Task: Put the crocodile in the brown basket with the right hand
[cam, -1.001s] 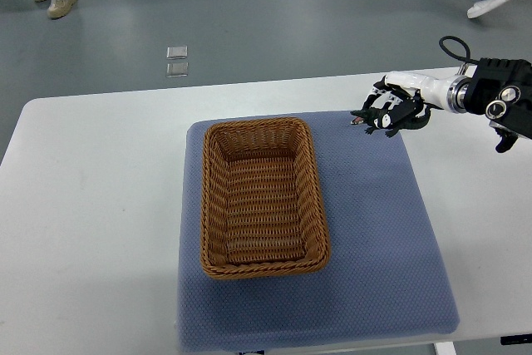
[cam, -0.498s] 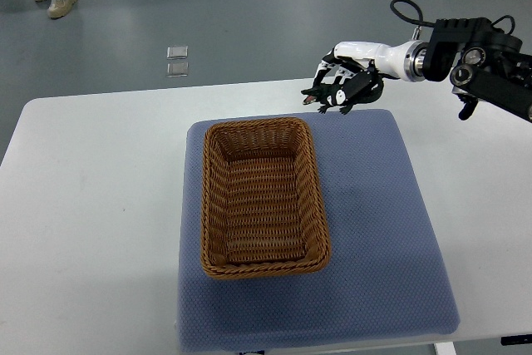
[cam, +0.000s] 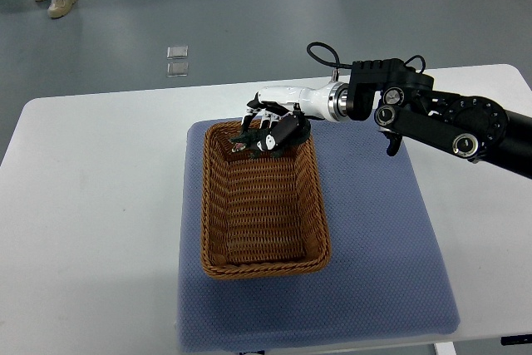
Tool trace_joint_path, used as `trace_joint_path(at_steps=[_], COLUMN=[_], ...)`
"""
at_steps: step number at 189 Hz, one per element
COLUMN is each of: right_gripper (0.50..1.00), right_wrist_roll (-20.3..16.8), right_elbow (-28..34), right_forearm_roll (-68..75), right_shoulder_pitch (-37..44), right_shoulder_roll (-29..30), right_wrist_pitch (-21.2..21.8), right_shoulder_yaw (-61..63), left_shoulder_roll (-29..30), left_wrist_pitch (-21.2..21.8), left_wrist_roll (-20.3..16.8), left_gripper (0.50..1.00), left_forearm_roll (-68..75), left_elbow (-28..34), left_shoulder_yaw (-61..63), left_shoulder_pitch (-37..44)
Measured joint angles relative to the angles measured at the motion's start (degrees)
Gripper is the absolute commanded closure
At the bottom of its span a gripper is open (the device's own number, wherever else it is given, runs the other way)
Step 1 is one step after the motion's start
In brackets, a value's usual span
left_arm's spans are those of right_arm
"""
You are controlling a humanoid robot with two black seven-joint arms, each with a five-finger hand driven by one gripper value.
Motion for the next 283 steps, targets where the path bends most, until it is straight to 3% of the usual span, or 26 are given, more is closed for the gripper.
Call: trace_joint_path(at_steps=[128,130,141,155,185,196,223,283], right_gripper=[1.0,0.993,0.855,0.752,0.664,0.609,0.577,0.576], right_wrist_roll=[1.31,1.33,1.45,1.69,1.85,1.86,1.88,1.8], right_elbow=[-1.89,-1.94,-2.13,-2.24,-2.29,-2.29,-2.29,-1.94], right_forearm_roll=[-4.05,-4.11,-4.29,-4.37,-4.37,-4.31,-4.02,-2.76], right_shoulder_pitch=[-8.13,-8.22,-8.62,-8.79,-8.81,-8.79,-8.41,-7.18], right_shoulder_roll=[5.11,5.14,5.31,5.41,5.34,5.28,4.8,0.89], right_wrist_pitch=[-4.49,-4.59,-4.96,-5.1,-5.15,-5.15,-4.93,-1.51], right_shoulder_yaw=[0.0,0.0,0.0,0.0,0.36,0.4,0.62,10.77], left_shoulder_roll=[0.0,0.0,0.0,0.0,0.0,0.0,0.0,0.0], left_wrist_pitch=[-0.02,-0.01,-0.01,-0.01,-0.01,-0.01,-0.01,0.01], left_wrist_roll=[0.0,0.0,0.0,0.0,0.0,0.0,0.0,0.0], left_gripper=[0.5,0.5,0.5,0.5,0.5,0.5,0.5,0.5], left_forearm_roll=[-0.02,-0.02,-0.02,-0.02,-0.02,-0.02,-0.02,-0.02], left_elbow=[-0.04,-0.04,-0.04,-0.04,-0.04,-0.04,-0.04,0.02], left_shoulder_yaw=[-0.11,-0.11,-0.11,-0.11,-0.06,-0.04,-0.03,-0.03], left_shoulder_pitch=[0.0,0.0,0.0,0.0,0.0,0.0,0.0,0.01])
